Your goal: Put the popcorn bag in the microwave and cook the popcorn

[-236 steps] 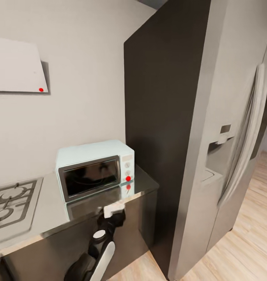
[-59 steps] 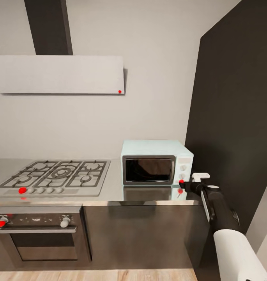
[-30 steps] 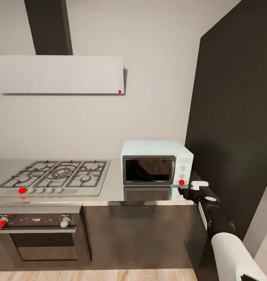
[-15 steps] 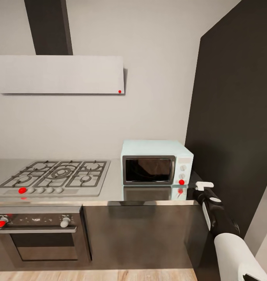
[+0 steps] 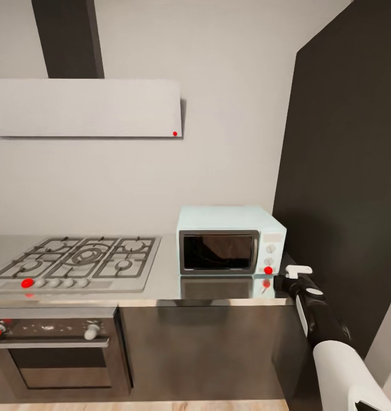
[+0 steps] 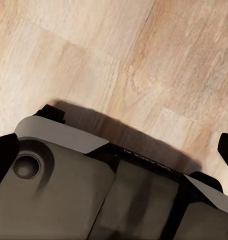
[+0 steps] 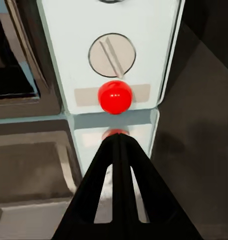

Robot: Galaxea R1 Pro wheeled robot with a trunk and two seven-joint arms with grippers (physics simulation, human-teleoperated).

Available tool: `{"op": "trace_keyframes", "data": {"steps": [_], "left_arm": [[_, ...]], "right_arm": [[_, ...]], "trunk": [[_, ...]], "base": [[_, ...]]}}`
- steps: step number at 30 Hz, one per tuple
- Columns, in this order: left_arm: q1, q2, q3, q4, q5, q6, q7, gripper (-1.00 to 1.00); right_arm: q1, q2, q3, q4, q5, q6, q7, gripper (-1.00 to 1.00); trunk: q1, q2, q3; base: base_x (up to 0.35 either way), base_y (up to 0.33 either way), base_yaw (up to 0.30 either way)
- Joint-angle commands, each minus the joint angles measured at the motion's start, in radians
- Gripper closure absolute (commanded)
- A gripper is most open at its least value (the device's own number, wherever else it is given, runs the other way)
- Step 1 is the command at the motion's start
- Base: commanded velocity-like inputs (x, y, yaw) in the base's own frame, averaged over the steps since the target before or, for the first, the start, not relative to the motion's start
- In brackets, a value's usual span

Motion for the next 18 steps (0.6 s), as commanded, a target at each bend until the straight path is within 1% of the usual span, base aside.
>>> {"op": "trace_keyframes", "data": {"steps": [1,10,11,12,15,17,18], "left_arm": [[-0.001,0.000,-0.008,0.000,0.007,-0.002,0.004,-1.00],[-0.001,0.002,-0.008,0.000,0.007,-0.002,0.005,-1.00],[-0.001,0.002,-0.008,0.000,0.007,-0.002,0.004,-1.00],[-0.001,0.002,-0.008,0.000,0.007,-0.002,0.005,-1.00],[-0.001,0.002,-0.008,0.000,0.007,-0.002,0.005,-1.00],[-0.001,0.002,-0.008,0.000,0.007,-0.002,0.005,-1.00],[-0.001,0.002,-0.008,0.000,0.007,-0.002,0.005,-1.00]], "right_arm": [[-0.001,0.001,-0.004,-0.001,0.011,0.003,0.009,1.00],[-0.001,0.001,-0.005,0.013,0.005,-0.001,0.006,1.00],[-0.001,0.000,-0.006,0.019,0.004,-0.001,0.005,1.00],[-0.001,-0.004,-0.007,0.049,0.001,-0.002,0.004,1.00],[-0.001,-0.006,-0.009,0.087,0.013,-0.003,-0.010,1.00],[-0.001,-0.015,-0.009,0.098,0.019,-0.004,-0.017,1.00],[-0.001,-0.027,-0.009,0.111,0.022,-0.005,-0.021,1.00]], "trunk": [[0.001,-0.001,-0.001],[0.001,-0.001,-0.001],[0.001,-0.001,-0.001],[0.001,-0.001,-0.001],[0.001,-0.001,-0.001],[0.001,-0.001,-0.001],[0.001,-0.001,-0.001]], "base": [[0.308,0.000,0.000],[0.269,0.000,0.000],[0.221,0.000,0.000],[0.192,0.000,0.000],[0.166,0.000,0.000],[0.149,0.000,0.000],[0.129,0.000,0.000]]}}
